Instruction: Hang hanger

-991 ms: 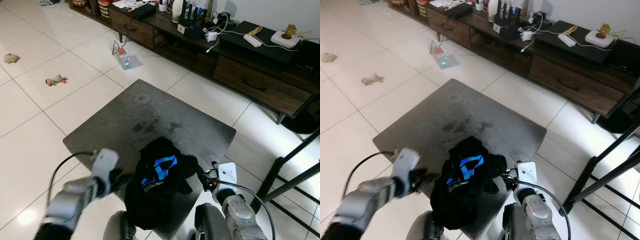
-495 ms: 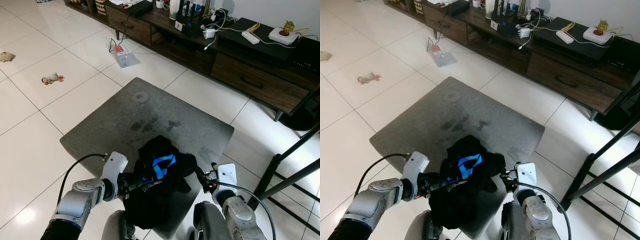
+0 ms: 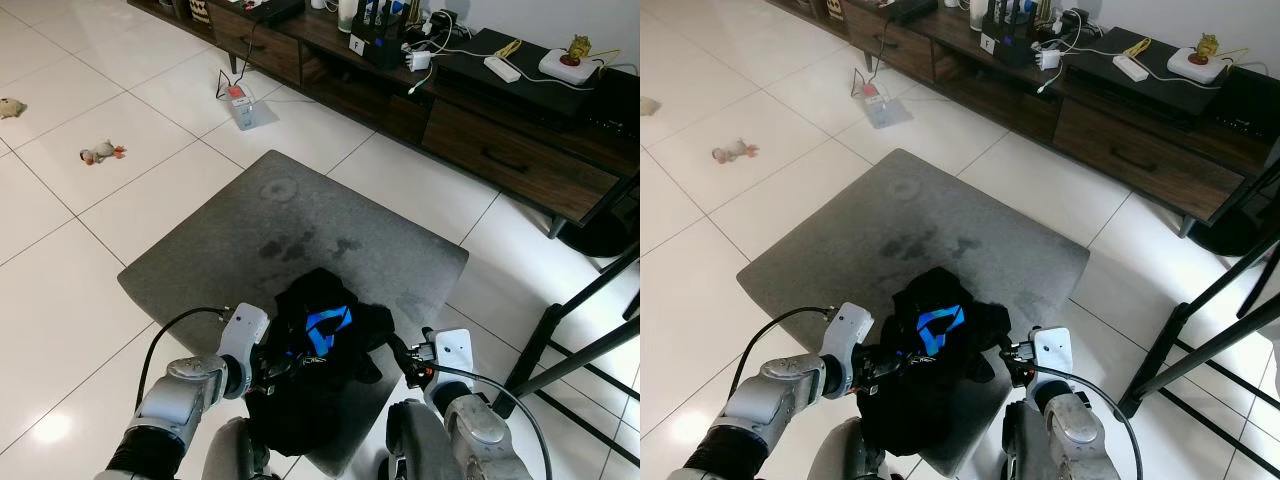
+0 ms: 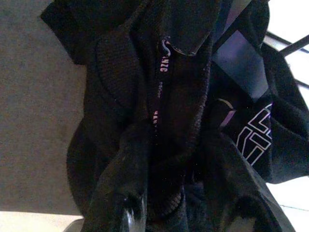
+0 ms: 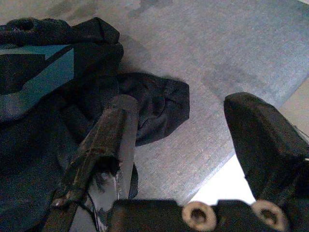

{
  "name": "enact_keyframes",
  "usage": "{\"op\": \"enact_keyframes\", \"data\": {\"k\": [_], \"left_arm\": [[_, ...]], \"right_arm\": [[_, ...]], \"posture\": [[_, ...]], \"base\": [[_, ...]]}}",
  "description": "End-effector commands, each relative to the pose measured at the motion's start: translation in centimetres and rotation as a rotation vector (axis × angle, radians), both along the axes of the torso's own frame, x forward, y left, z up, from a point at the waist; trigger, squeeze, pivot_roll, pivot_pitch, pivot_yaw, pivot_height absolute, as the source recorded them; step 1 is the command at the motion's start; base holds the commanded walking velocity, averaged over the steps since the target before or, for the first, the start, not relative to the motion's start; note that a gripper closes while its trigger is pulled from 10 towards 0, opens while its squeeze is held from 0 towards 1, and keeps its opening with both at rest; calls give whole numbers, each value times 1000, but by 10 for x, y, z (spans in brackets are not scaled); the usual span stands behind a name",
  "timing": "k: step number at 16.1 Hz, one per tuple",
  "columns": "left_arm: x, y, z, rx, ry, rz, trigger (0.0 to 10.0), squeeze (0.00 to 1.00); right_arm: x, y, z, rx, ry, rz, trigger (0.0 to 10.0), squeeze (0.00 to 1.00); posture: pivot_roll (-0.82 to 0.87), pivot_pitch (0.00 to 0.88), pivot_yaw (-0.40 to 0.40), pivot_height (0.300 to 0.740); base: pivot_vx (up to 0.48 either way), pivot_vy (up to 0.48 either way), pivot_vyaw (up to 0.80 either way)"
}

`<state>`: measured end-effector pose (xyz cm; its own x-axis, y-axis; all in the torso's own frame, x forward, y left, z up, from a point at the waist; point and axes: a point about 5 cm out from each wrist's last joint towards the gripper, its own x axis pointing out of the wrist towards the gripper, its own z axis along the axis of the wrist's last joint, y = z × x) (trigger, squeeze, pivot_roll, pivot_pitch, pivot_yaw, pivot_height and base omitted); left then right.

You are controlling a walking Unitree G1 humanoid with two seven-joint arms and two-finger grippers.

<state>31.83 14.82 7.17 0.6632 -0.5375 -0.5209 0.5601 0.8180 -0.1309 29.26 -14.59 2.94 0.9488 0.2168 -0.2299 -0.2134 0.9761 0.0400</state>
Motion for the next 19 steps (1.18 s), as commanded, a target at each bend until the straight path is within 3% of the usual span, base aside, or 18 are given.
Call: {"op": "enact_keyframes", "data": {"k": [1, 10, 13, 16, 19], "left_arm": [[-4, 0, -8, -23, 36, -1, 0, 0], [-2, 8, 4, -99, 44, 38, 0, 0], [6, 14, 20, -127, 8, 74, 0, 0], [10, 10, 36, -163, -20, 43, 0, 0], [17, 12, 65, -158, -110, -11, 0, 0]], "right_arm": [[-5, 0, -8, -7, 38, 6, 10000, 0], [-6, -4, -21, -13, 86, -1, 10000, 0], [-5, -4, -24, -17, 106, -8, 10000, 0], [-2, -5, -26, -20, 129, -17, 10000, 0], [0, -7, -27, -19, 145, -34, 10000, 0]], "posture": [[-50, 267, -1, 597], [-37, 261, 2, 597], [-29, 249, 6, 597], [-26, 240, 13, 597], [-18, 222, 26, 597]], "base": [[0, 0, 0], [0, 0, 0], [0, 0, 0], [0, 0, 0], [0, 0, 0]]}}
